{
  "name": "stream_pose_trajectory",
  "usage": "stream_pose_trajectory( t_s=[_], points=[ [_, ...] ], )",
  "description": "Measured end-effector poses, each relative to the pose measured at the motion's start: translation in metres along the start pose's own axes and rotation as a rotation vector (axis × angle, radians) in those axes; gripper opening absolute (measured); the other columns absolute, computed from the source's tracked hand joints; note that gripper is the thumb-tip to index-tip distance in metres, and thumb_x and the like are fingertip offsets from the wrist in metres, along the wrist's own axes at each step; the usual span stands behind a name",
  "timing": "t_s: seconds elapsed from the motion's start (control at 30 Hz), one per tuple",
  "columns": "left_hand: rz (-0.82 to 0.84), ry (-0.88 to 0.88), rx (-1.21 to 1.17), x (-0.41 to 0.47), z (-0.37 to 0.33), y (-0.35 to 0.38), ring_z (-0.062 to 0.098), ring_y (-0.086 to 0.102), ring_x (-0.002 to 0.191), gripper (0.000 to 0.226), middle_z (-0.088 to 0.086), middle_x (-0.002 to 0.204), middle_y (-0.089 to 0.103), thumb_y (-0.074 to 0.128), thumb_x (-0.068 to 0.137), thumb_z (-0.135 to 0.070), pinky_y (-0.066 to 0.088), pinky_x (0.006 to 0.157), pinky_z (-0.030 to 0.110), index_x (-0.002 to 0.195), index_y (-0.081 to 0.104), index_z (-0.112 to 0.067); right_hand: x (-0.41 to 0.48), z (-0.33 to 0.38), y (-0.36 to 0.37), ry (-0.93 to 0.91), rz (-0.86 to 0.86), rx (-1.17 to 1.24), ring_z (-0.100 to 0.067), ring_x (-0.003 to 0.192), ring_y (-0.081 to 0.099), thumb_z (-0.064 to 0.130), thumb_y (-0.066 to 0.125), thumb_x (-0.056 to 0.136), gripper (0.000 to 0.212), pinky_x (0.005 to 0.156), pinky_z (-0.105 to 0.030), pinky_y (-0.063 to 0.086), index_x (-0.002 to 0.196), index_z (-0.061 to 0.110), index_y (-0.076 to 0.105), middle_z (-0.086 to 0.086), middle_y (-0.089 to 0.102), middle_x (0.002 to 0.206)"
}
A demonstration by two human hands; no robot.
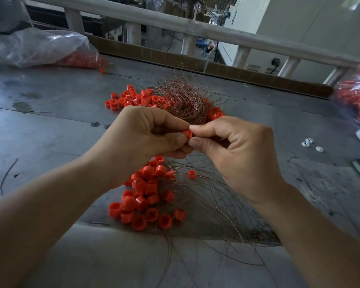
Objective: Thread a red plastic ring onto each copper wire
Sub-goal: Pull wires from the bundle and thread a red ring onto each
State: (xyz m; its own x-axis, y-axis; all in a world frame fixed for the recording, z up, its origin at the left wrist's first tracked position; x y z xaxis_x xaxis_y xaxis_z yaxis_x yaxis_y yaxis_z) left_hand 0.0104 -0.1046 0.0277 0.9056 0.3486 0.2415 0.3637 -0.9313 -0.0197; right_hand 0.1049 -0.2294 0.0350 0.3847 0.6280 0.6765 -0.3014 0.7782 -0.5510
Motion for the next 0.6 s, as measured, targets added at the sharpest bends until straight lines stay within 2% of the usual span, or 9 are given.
stream_pose_trajectory(
  t_s=[0.1, 0.23, 0.47, 0.6],
  points=[
    [-0.009, 0.023, 0.054, -0.0019, 0.0007, 0.0003, 0.014, 0.07, 0.066, 0.019, 0.005, 0.072, 0.073, 0.066, 0.059, -0.015, 0.054, 0.06, 0.017, 0.076, 0.074, -0.018, -0.0025, 0.0029, -0.0006, -0.012, 0.001, -0.005, -0.008, 0.08, 0.062, 0.01, 0.07, 0.07, 0.02, 0.07, -0.016, 0.052, 0.088, 0.002, 0.071, -0.002, 0.068, 0.079],
    [0.026, -0.054, -0.079, -0.0007, 0.0031, 0.0018, 0.015, 0.071, 0.067, 0.023, 0.007, 0.072, 0.073, 0.066, 0.055, -0.018, 0.054, 0.06, 0.018, 0.075, 0.076, -0.021, -0.004, 0.0032, 0.0, 0.015, -0.021, 0.053, -0.007, 0.082, 0.063, 0.012, 0.069, 0.07, 0.02, 0.07, -0.014, 0.052, 0.088, 0.002, 0.071, 0.007, 0.062, 0.081],
    [0.045, -0.074, -0.049, -0.0013, -0.0004, -0.001, 0.014, 0.07, 0.065, 0.022, 0.006, 0.07, 0.072, 0.066, 0.055, -0.016, 0.054, 0.058, 0.017, 0.075, 0.076, -0.02, -0.0045, 0.0032, 0.0, 0.018, 0.023, 0.054, -0.006, 0.081, 0.062, 0.014, 0.071, 0.069, 0.019, 0.07, -0.012, 0.051, 0.085, 0.003, 0.072, 0.008, 0.062, 0.08],
    [0.044, -0.095, -0.03, -0.0018, 0.0001, -0.0011, 0.015, 0.07, 0.065, 0.025, 0.008, 0.07, 0.072, 0.066, 0.052, -0.017, 0.054, 0.057, 0.018, 0.075, 0.075, -0.019, -0.0052, 0.0006, 0.0007, 0.02, 0.048, 0.035, -0.007, 0.081, 0.062, 0.013, 0.07, 0.069, 0.018, 0.069, -0.014, 0.051, 0.083, 0.002, 0.072, 0.001, 0.067, 0.078]
  ],
)
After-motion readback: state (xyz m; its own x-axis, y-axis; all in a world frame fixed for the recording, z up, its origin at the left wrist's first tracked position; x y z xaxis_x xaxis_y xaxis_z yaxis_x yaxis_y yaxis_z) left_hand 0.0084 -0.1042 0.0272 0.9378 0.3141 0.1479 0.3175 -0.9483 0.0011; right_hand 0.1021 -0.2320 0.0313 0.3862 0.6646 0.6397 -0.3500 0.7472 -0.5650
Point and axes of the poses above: each hand's wrist, its own x-axis towards the middle knuckle, its own y-axis out of the palm, z = x × y, the point moved 1 cm from there along x, towards the middle knuckle
